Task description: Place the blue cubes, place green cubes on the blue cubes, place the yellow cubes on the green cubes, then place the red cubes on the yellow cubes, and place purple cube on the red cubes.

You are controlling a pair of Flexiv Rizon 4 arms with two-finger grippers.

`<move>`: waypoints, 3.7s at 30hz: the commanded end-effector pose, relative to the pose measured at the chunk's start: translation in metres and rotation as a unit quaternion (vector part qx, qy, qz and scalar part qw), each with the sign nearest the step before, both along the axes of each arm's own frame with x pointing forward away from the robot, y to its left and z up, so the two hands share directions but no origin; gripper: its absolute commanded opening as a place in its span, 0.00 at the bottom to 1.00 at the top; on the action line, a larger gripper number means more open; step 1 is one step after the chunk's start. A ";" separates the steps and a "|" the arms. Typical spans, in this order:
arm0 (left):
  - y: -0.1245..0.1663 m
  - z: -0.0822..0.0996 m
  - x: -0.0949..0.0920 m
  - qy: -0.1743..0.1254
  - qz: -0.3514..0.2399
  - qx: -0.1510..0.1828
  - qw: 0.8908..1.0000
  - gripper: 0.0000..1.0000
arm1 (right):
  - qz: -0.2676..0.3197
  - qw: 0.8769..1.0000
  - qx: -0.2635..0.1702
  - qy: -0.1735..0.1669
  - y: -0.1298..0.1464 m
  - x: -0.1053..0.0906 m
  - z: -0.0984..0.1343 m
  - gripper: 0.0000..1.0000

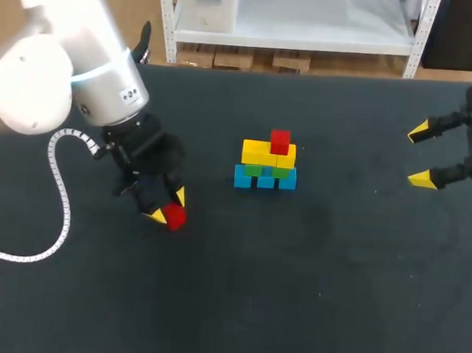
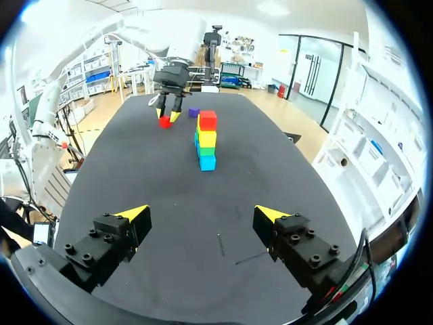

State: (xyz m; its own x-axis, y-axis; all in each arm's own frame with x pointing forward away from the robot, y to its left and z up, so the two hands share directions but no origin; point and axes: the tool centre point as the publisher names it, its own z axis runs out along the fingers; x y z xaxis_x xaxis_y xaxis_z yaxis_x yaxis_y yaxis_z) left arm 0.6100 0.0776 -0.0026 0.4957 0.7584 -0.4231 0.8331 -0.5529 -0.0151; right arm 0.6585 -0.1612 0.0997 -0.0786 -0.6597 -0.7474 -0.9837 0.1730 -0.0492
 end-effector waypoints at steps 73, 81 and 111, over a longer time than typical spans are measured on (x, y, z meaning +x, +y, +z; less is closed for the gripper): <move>-0.120 0.116 0.106 -0.025 0.228 -0.018 0.973 0.00 | 0.001 1.000 0.001 0.000 0.000 0.001 -0.001 1.00; -0.127 0.111 0.102 -0.022 0.235 -0.010 0.972 0.00 | 0.001 1.000 0.001 0.000 0.000 0.001 -0.001 1.00; -0.143 0.100 0.097 -0.011 0.244 -0.020 0.970 0.00 | 0.001 1.000 0.001 0.000 0.000 0.001 -0.001 1.00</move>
State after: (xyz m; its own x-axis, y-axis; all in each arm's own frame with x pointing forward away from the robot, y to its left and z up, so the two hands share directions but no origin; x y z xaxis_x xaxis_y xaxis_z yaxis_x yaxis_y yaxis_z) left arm 0.7066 -0.0650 0.0980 0.0915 0.8882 -0.4502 0.9955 -0.0931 0.0186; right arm 0.6585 -0.1612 0.0998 -0.0787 -0.6595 -0.7476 -0.9837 0.1729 -0.0490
